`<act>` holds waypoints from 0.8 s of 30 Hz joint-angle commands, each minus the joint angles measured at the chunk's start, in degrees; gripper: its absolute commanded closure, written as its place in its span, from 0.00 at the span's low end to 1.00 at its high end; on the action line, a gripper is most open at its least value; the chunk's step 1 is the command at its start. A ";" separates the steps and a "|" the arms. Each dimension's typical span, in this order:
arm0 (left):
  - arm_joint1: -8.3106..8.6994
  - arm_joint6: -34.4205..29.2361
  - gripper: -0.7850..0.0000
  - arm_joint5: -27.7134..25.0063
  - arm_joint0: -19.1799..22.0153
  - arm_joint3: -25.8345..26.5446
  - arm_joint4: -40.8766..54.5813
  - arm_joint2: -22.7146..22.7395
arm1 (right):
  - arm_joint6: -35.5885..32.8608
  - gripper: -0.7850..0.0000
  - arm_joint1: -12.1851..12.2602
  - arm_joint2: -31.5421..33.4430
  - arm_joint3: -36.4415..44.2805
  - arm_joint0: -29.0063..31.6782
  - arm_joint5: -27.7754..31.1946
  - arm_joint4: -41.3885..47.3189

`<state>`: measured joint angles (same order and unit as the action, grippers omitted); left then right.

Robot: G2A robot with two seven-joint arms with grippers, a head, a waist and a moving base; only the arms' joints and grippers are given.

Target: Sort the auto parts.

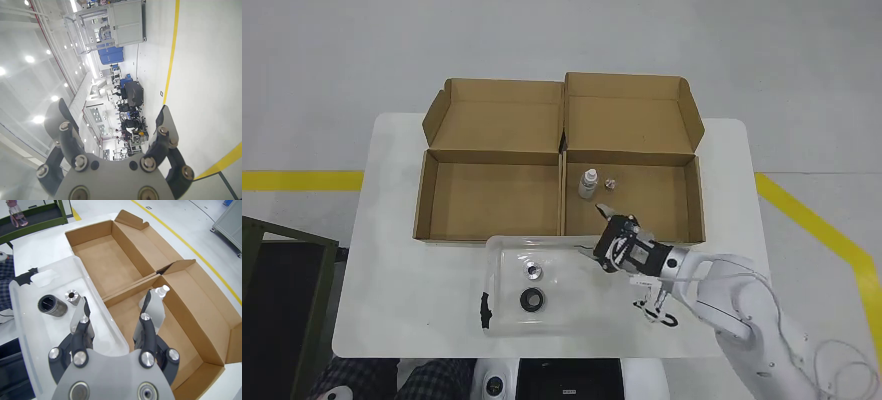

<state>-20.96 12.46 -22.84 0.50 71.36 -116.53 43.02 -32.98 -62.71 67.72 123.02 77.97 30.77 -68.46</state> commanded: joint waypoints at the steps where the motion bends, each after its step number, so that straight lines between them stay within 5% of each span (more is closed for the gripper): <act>1: 0.00 0.00 0.00 0.00 0.00 0.00 0.00 0.00 | 0.57 0.34 0.01 -0.98 0.40 0.61 0.68 -0.72; 17: 0.00 0.00 0.00 0.00 0.00 0.00 0.00 0.00 | 5.83 0.39 -1.05 -12.19 -5.22 -2.02 3.66 -8.73; 24: 0.00 0.00 0.00 0.00 0.00 0.00 0.00 0.00 | 6.49 0.52 -1.73 -15.16 -8.43 -4.63 3.53 -10.00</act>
<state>-20.96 12.46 -22.84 0.50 71.36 -116.53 43.02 -26.49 -64.37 52.85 115.03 73.70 34.29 -78.38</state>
